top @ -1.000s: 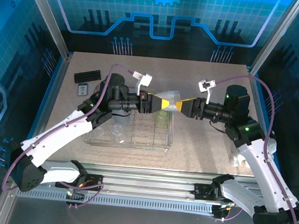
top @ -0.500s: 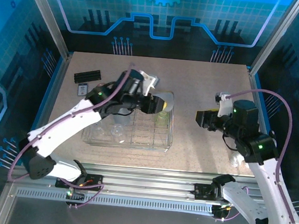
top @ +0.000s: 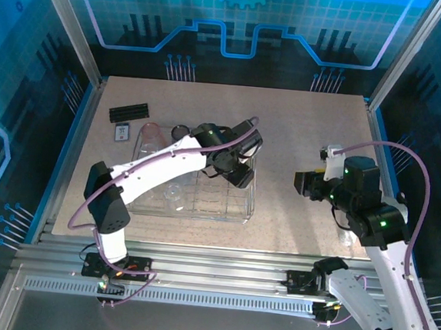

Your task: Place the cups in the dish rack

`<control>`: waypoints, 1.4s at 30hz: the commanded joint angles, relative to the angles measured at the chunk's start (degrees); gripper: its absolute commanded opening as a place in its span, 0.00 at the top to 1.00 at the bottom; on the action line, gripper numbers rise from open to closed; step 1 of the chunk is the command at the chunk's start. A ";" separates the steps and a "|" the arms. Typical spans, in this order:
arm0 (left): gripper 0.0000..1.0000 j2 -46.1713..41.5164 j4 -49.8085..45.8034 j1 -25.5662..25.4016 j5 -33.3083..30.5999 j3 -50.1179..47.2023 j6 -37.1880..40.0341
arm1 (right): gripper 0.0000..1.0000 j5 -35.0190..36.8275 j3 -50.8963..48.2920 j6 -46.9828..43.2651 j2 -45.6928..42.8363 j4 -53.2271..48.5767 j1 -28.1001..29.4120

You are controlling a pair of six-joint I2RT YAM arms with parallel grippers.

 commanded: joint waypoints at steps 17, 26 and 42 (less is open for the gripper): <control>0.71 7.94 -7.24 -1.04 -3.19 3.93 2.26 | 0.40 0.30 -3.19 -1.67 -0.51 0.77 -1.81; 0.64 11.42 -7.31 -1.41 -2.20 4.17 2.59 | 0.40 0.43 -4.04 -1.98 -0.60 0.97 -2.24; 0.38 14.09 -3.34 -1.55 -1.43 1.42 2.54 | 0.39 0.29 -5.63 -1.74 -0.41 1.89 -2.83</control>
